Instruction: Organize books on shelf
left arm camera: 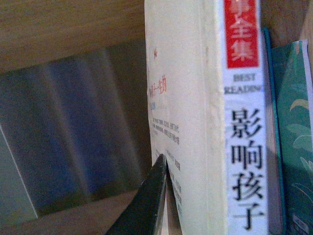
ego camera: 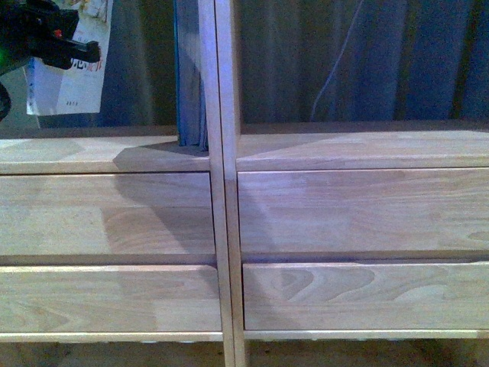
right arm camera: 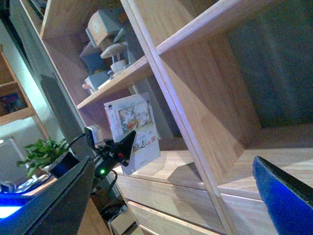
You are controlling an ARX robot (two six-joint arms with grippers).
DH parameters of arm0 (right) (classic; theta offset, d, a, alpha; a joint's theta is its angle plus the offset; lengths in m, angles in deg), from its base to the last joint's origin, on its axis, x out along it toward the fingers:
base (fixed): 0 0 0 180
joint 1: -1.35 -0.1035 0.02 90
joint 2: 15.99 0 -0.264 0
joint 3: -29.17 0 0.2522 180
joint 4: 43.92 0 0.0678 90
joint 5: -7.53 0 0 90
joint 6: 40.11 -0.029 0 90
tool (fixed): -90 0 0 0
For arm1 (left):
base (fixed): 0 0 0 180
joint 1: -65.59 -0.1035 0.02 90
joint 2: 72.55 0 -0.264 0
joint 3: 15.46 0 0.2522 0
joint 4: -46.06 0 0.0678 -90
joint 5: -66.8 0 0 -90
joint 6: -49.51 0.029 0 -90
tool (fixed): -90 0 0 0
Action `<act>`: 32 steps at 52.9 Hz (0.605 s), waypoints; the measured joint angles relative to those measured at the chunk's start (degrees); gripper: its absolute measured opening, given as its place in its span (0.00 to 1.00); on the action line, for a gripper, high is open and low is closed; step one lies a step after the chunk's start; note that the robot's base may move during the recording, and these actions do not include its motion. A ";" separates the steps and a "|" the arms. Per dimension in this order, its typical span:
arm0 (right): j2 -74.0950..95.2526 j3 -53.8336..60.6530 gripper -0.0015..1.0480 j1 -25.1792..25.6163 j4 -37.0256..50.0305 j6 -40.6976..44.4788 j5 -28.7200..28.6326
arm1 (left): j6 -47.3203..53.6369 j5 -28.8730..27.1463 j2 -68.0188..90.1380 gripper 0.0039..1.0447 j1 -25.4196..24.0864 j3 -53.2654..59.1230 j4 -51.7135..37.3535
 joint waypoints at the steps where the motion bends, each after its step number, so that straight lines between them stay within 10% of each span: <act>1: -0.02 0.26 0.93 0.57 0.57 -0.20 -0.31 | 0.59 0.00 0.92 0.15 0.17 -0.77 -0.85; 32: -0.37 8.26 0.93 6.58 6.56 -5.66 -2.47 | -2.60 1.70 22.25 0.15 0.13 -21.31 -7.37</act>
